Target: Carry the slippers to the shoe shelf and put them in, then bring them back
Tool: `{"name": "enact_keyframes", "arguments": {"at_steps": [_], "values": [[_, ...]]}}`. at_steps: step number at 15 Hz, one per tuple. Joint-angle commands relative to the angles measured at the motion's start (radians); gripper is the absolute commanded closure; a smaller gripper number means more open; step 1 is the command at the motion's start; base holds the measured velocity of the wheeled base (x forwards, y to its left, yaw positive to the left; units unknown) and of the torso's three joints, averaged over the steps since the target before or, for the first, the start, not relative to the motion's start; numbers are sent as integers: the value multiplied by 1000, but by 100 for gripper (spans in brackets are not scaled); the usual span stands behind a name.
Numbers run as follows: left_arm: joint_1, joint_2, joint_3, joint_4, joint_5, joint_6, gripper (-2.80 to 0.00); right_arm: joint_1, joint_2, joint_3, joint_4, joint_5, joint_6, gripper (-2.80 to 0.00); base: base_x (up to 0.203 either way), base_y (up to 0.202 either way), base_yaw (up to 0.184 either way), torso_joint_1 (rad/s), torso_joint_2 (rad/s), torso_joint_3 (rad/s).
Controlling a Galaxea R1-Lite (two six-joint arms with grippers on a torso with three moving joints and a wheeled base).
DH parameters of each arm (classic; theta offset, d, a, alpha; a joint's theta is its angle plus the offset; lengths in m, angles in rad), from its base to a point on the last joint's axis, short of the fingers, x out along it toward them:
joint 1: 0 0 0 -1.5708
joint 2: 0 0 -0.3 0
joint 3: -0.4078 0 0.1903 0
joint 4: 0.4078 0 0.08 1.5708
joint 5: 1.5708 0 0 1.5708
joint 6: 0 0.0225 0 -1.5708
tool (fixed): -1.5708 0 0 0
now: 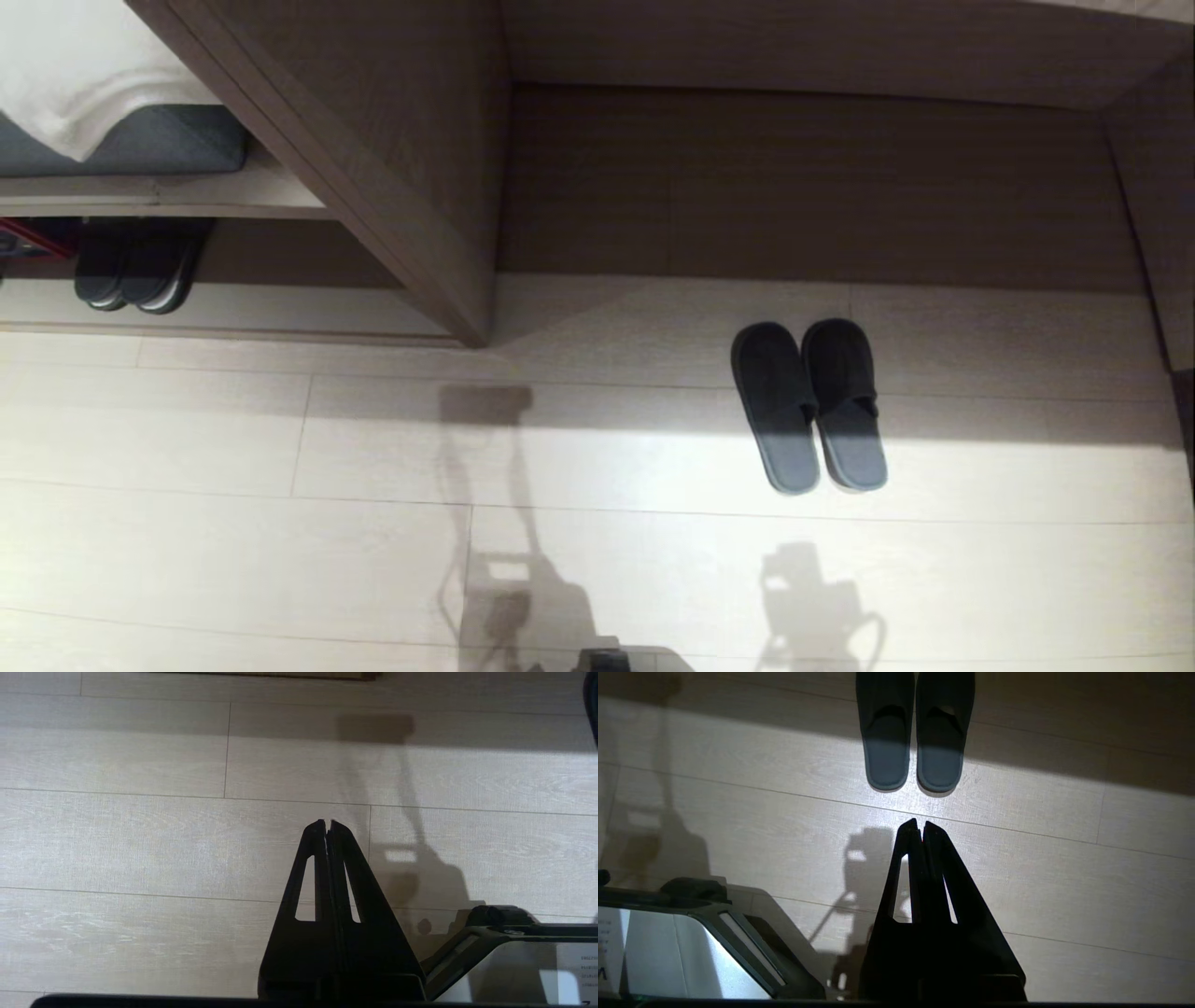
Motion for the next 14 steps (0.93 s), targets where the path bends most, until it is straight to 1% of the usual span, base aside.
{"name": "enact_keyframes", "arguments": {"at_steps": [1,14], "values": [[0,1,0,-1,0,0,0,0,0,0,0,1,-1,0,0,0,0,2,2,199],[1,1,0,-1,0,-2,0,0,0,0,0,1,-1,0,0,0,0,2,2,202]]}}
